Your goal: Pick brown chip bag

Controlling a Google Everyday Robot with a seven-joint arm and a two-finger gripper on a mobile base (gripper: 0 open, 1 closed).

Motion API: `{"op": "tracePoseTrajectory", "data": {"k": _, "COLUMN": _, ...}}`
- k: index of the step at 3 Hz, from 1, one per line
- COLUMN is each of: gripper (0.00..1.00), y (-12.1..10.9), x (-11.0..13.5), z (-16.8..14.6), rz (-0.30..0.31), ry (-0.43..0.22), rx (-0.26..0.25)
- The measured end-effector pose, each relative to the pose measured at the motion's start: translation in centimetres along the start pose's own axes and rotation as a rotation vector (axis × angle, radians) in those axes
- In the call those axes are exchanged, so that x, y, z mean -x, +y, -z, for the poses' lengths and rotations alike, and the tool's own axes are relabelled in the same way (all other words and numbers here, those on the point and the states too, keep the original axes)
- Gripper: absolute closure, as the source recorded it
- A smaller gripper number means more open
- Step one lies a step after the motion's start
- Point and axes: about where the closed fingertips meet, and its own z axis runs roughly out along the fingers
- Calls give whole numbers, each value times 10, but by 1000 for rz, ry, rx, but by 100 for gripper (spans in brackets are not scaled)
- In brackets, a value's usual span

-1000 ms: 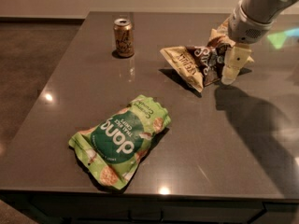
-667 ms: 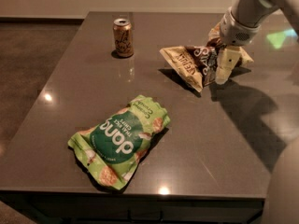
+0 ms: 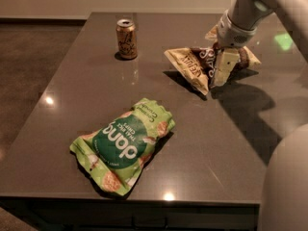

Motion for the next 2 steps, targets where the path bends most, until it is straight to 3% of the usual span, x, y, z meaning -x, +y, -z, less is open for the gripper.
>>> {"op": "tracePoseTrajectory", "data": {"k": 1, "gripper": 20, "y": 1, "x": 3, "z": -1, "rz": 24, "ry": 5, "rx": 10}}
{"op": "tracePoseTrajectory", "data": {"k": 2, "gripper": 52, "y": 4, "x": 7, "z": 2, "rz": 47, "ry": 12, "rx": 21}}
